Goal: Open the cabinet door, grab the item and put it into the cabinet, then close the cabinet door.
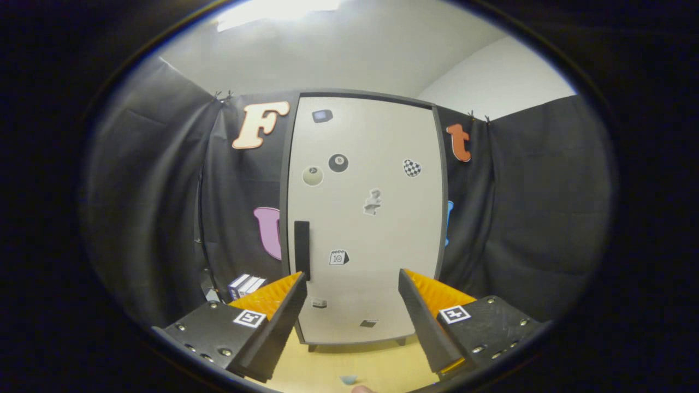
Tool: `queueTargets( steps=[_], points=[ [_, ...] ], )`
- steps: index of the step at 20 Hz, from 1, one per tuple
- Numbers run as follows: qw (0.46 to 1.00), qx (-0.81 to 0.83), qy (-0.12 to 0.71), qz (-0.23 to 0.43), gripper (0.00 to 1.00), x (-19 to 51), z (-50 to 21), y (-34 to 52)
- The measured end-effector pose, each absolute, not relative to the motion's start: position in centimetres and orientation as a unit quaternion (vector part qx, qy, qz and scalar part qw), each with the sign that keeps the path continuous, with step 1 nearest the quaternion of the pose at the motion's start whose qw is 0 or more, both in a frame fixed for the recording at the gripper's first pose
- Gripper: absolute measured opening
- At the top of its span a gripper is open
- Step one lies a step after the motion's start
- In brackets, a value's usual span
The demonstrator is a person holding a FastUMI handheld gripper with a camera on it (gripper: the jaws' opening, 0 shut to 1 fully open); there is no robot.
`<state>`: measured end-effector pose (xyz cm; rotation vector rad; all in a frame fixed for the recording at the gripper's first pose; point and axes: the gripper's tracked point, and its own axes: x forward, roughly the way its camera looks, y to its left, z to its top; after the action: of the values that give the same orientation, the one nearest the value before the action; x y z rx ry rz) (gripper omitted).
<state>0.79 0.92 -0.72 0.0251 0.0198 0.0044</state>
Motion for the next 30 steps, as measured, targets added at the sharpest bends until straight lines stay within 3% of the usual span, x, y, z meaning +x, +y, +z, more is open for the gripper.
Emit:
queueTargets(
  steps=[7, 25, 29, 30],
  points=[
    [0.999, 0.016, 0.027, 0.021, 1.0, 3.6, -2.3, 3.4],
    [0.996, 0.03, 0.059, 0.062, 1.0, 18.5, -6.3, 10.9],
    [0.996, 0.033, 0.054, 0.059, 0.77, 19.7, -6.4, 11.2],
    [0.996, 0.035, 0.053, 0.058, 0.77, 19.9, -6.3, 11.3]
  ],
)
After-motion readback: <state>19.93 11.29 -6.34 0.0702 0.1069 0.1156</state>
